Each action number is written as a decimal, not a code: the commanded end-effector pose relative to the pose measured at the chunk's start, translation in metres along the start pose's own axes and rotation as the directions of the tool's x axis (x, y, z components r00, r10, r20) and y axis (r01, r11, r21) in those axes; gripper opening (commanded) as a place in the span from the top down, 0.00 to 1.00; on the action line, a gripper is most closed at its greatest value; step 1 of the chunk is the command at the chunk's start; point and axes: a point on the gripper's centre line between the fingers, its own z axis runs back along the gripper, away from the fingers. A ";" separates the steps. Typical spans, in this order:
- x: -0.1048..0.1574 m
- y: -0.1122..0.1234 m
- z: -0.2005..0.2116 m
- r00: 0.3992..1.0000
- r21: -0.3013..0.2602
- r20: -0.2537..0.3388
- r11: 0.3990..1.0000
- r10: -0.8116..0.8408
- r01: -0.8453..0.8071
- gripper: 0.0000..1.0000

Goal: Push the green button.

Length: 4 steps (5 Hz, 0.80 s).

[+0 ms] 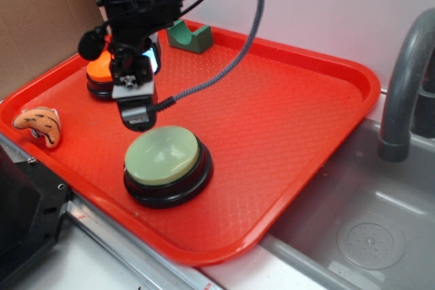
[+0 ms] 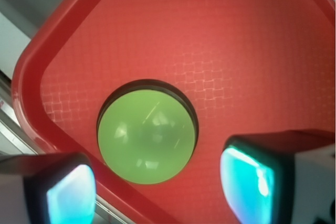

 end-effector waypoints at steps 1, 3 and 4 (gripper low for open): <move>0.008 -0.003 0.019 0.998 -0.007 0.056 1.000 0.000 0.000 0.00; 0.005 0.000 0.026 0.998 -0.006 0.065 1.000 0.025 -0.025 0.00; 0.007 0.001 0.032 0.998 -0.001 0.061 0.999 0.033 -0.033 0.00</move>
